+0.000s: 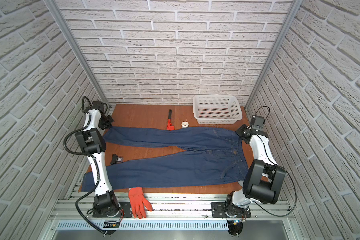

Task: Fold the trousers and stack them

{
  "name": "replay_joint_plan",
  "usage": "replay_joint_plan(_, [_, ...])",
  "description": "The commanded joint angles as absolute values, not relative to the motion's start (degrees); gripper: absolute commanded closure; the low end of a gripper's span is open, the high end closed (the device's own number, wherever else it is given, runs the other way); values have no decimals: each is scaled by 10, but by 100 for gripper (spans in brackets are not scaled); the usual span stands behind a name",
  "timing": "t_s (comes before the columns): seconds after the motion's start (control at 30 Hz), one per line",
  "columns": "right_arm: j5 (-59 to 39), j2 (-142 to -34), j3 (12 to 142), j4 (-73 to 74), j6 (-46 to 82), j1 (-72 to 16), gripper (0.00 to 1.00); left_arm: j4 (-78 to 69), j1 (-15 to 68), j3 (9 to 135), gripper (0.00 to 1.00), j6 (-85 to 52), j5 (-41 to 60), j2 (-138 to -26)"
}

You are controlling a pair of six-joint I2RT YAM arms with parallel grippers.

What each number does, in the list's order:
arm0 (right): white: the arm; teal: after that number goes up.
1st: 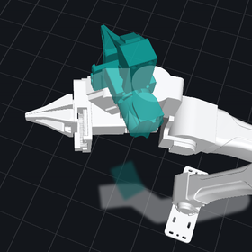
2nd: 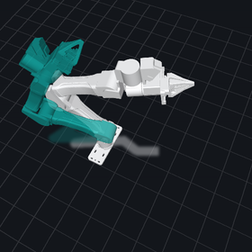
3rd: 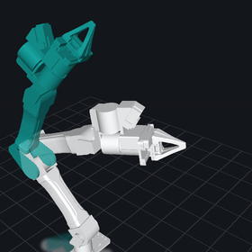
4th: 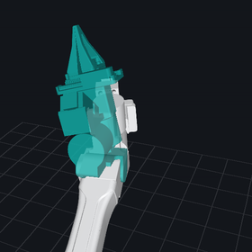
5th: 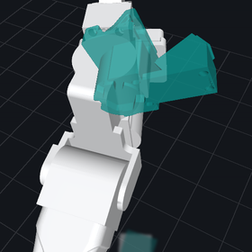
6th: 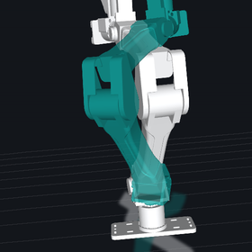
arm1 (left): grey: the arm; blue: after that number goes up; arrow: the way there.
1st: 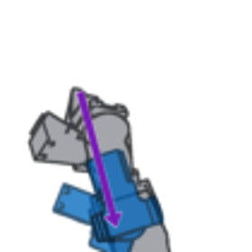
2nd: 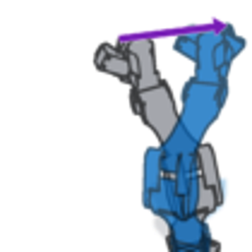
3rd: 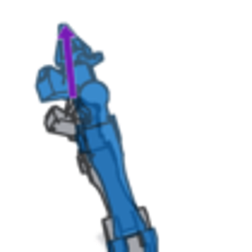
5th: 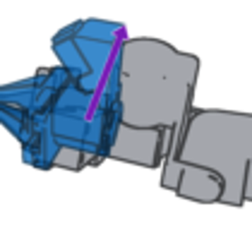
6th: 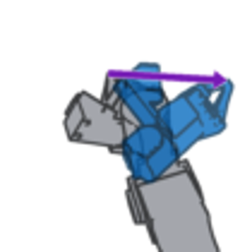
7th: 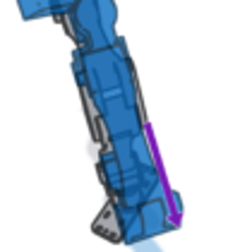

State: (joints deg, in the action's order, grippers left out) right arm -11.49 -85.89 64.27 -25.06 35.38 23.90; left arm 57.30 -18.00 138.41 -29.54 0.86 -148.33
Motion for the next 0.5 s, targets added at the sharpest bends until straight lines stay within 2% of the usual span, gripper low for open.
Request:
replay_joint_plan(0.0, [-125, -833, 650, -244, 352, 243, 95, 473, -199, 1314, 100, -325, 40, -1393])
replay_joint_plan(0.2, [-134, -814, 650, -256, 354, 243, 95, 309, -229, 1112, 100, -371, 99, -1253])
replay_joint_plan(0.47, [-139, -785, 644, -276, 351, 243, 94, 119, -281, 867, 100, -432, 128, -1080])
